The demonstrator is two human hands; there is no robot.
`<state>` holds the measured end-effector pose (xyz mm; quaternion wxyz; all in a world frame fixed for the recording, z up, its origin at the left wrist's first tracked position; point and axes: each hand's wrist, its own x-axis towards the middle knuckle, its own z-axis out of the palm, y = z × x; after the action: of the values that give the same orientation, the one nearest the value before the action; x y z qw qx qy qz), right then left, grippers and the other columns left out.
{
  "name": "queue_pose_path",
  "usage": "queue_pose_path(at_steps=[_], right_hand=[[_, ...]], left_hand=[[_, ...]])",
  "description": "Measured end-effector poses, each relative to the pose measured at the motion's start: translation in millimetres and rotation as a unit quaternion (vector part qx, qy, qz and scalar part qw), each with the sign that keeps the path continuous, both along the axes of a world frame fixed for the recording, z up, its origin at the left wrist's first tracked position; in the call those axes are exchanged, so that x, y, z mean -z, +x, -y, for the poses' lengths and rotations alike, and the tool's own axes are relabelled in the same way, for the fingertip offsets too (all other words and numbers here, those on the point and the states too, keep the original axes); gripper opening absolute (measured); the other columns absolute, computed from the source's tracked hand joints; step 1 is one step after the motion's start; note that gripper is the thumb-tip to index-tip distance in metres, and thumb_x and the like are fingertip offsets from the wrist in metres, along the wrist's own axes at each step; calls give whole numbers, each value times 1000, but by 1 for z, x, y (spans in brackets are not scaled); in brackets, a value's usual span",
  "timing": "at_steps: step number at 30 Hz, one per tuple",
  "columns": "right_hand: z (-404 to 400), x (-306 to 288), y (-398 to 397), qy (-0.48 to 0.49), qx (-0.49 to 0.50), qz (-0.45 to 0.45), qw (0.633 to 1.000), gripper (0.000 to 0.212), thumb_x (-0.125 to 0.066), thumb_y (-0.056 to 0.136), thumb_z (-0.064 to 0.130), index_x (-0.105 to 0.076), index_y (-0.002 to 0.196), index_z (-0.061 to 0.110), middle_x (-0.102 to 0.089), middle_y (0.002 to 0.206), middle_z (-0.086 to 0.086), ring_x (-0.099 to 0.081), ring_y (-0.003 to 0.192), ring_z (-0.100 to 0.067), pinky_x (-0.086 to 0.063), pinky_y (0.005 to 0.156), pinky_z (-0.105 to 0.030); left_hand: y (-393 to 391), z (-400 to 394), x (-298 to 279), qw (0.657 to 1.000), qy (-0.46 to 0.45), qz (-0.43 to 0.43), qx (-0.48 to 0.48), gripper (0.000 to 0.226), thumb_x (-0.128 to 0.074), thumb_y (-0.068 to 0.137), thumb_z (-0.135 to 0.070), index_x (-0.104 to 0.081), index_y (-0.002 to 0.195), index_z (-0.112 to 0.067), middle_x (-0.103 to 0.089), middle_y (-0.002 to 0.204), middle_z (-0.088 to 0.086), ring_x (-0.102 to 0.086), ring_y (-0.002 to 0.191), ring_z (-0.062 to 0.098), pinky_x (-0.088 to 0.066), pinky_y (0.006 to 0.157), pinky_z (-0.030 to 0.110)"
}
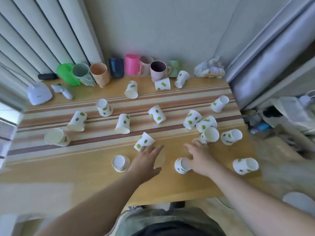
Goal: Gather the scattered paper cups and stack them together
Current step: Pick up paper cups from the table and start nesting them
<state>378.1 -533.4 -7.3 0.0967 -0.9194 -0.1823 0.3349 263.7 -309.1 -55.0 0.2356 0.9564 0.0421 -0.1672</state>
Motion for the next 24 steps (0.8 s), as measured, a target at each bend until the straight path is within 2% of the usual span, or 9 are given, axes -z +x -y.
queue_pose_path(at_steps=[5,8,12,15,19,21,24], right_hand=[[17,14,-11,22,-13,-23,999,56,-58,103,27,-47,157,31,-44,157,-2,-35,145,-32,-41,116,-44],[21,18,-14,39,-35,-22,998,60,-63,100,34,-46,158,34,-40,161,3,-32,148,-30,-41,118,-46],[28,37,-14,46,-110,67,991,60,-62,92,50,-53,150,38,-43,156,11,-34,145,-28,-42,114,-49],[31,58,-6,95,-133,150,975,57,-58,82,55,-66,135,34,-56,142,6,-45,135,-32,-48,107,-58],[34,105,-1,196,-166,268,928,53,-68,80,53,-74,124,23,-65,134,-4,-51,135,-45,-47,106,-66],[36,125,-3,243,-171,334,895,50,-71,84,49,-77,122,17,-67,135,-10,-51,137,-50,-44,108,-68],[40,144,0,289,-180,421,841,44,-66,94,42,-80,119,9,-70,133,-18,-54,135,-55,-44,107,-69]], left_hand=[[-9,11,24,1000,4,-23,-7,87,-76,91,-37,-30,165,-35,-46,156,3,-40,141,30,-39,117,40],[-19,12,23,999,-25,-24,-40,99,-80,87,-34,-22,167,-39,-44,158,2,-42,143,28,-39,116,38],[-33,13,31,993,-75,-6,-95,122,-89,79,-39,-6,167,-48,-48,159,-2,-52,137,24,-44,104,30],[-37,16,46,983,-93,32,-154,123,-93,76,-40,-10,166,-48,-55,144,-17,-56,129,19,-38,96,24],[-39,20,85,964,-103,96,-225,114,-98,68,-42,-29,159,-47,-56,126,-34,-67,109,16,-48,86,26],[-42,23,102,960,-96,110,-237,104,-98,67,-45,-39,153,-42,-51,116,-46,-67,103,13,-48,82,28],[-46,27,118,959,-76,152,-225,87,-96,69,-46,-52,143,-37,-50,105,-47,-56,101,2,-39,79,13]])
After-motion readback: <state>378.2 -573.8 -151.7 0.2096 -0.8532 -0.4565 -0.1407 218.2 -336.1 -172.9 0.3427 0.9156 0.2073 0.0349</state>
